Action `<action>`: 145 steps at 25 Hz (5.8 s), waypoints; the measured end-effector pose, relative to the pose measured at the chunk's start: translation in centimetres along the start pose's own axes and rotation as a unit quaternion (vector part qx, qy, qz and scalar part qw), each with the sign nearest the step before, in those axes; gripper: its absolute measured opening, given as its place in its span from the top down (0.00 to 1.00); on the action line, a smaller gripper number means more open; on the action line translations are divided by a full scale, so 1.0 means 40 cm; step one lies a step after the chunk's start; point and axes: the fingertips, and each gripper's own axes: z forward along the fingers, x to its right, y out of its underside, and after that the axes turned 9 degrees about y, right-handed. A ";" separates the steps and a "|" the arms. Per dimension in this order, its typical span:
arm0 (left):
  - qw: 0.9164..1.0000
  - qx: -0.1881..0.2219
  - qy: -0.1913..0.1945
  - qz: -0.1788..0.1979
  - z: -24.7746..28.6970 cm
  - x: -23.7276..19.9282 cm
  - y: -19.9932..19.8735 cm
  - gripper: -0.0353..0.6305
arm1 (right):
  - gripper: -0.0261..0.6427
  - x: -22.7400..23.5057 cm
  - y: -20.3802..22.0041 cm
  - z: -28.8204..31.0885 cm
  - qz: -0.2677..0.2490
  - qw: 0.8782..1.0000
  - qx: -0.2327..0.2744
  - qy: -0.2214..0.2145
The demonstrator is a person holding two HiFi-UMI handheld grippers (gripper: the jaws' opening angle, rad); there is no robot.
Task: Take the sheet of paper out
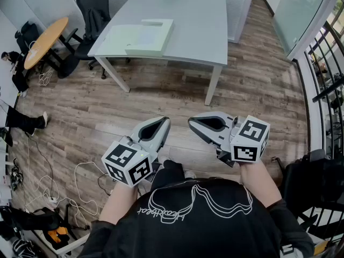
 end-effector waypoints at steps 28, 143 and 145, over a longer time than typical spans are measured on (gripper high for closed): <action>1.000 0.018 0.010 -0.007 -0.035 0.013 -0.065 0.93 | 0.95 -0.005 -0.099 0.015 0.013 0.999 0.048 -0.005; 0.918 -0.324 0.107 -0.203 0.666 -1.821 -0.085 0.67 | 0.95 1.229 -0.251 1.078 0.206 0.952 -0.031 0.225; 0.911 -0.330 0.109 -0.221 0.666 -1.820 -0.072 0.67 | 0.95 1.222 -0.256 1.078 0.206 0.950 -0.030 0.233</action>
